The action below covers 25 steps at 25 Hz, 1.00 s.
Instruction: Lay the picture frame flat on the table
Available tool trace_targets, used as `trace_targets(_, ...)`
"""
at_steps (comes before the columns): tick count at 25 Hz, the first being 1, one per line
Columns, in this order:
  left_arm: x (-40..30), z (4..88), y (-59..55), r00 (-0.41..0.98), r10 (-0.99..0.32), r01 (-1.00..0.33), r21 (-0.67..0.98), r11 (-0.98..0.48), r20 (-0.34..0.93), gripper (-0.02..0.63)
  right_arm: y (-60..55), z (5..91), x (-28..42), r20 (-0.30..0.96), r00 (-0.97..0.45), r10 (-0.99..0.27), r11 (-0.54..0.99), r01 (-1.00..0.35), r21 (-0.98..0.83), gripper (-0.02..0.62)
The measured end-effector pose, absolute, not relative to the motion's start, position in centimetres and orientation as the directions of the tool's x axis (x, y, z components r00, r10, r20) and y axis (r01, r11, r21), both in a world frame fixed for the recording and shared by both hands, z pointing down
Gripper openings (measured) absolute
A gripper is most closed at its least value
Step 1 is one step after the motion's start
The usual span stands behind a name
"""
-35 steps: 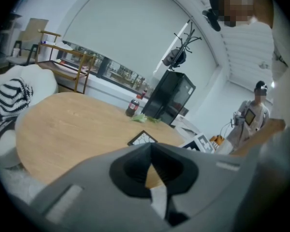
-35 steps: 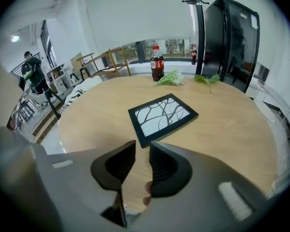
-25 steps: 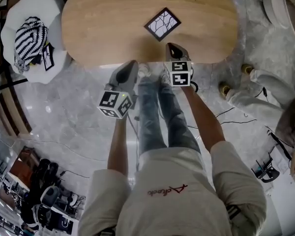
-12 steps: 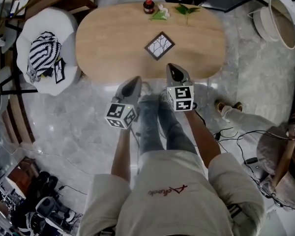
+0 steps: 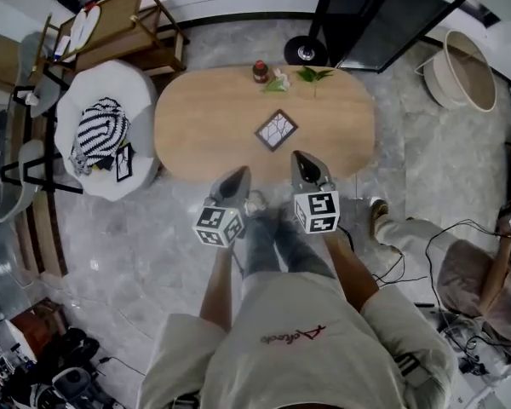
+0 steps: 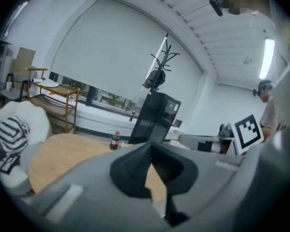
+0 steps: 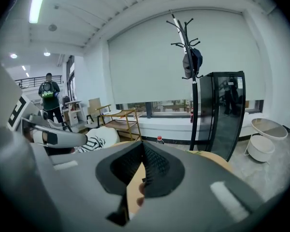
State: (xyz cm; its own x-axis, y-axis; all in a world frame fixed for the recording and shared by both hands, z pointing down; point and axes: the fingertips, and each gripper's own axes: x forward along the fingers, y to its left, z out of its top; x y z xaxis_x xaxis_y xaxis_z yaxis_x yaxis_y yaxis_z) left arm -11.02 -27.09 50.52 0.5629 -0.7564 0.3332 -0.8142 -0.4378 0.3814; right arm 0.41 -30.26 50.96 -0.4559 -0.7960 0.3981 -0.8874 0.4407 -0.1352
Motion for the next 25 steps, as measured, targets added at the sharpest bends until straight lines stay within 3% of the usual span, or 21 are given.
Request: trace_targets(25, -9.0, 36.0, -26.5, 0.494, -0.848, -0.858, 0.268, -0.439, 0.191, -0.002, -27.6, 34.8, 6.4, 0.229, -0.476, -0.849, 0.469, -0.879, -0.089, 0.003)
